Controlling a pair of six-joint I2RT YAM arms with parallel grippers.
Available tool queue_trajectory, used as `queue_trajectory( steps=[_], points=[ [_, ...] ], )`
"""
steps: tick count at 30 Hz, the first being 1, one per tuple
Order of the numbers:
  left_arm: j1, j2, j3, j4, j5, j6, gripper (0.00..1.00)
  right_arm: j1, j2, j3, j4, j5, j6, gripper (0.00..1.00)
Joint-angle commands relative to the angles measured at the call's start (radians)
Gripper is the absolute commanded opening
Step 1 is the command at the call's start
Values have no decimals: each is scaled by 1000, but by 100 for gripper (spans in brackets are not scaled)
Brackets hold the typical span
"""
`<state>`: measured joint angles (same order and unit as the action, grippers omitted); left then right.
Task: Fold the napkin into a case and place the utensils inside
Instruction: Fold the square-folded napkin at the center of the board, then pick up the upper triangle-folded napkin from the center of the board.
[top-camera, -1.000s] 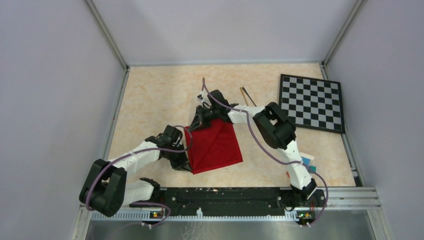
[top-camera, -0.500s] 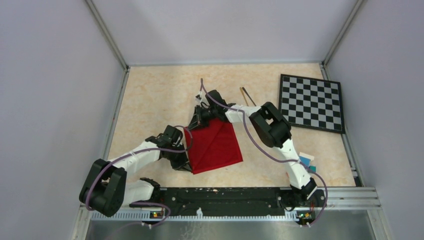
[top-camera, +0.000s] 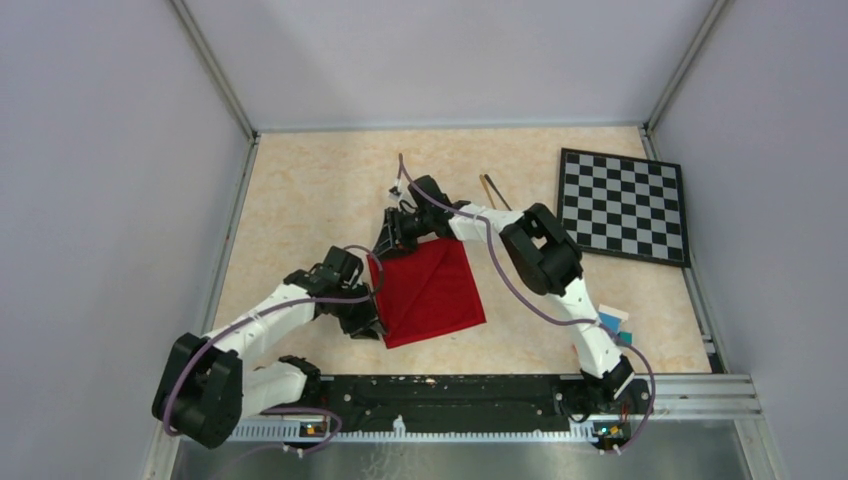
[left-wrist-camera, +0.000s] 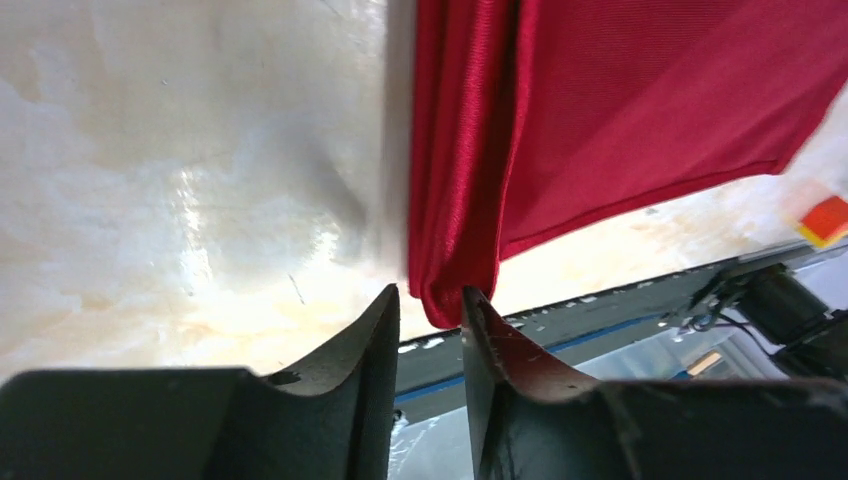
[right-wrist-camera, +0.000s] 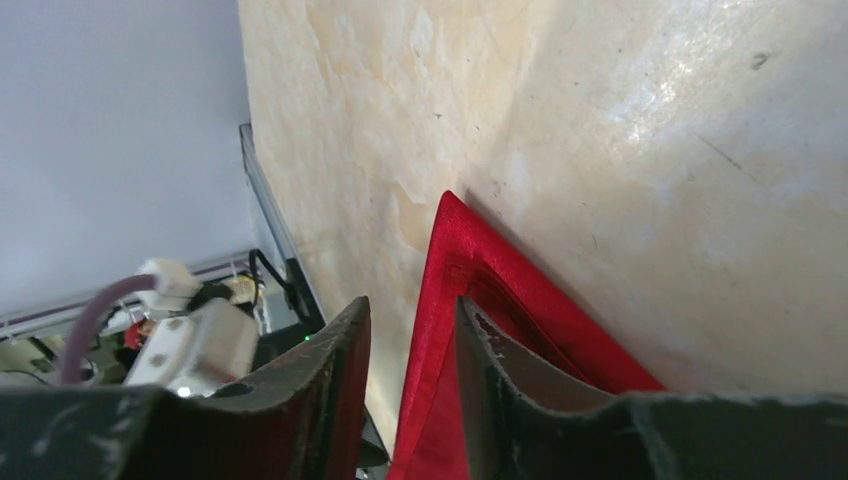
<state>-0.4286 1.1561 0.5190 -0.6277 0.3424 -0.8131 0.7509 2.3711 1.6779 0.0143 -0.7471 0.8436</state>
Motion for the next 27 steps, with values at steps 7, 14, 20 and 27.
queue_trajectory(
  steps=[7,14,20,27],
  points=[
    [-5,-206,140,-219,-22,-20,42,-50,-264,-60,-194,6,-184,44],
    [-1,-175,242,-20,-21,60,52,-173,-415,-349,-64,-38,-194,41],
    [37,160,406,134,-43,175,41,-241,-405,-428,-22,-64,-216,32],
    [126,498,562,140,-3,289,33,-270,-335,-425,57,-105,-204,25]
  ],
)
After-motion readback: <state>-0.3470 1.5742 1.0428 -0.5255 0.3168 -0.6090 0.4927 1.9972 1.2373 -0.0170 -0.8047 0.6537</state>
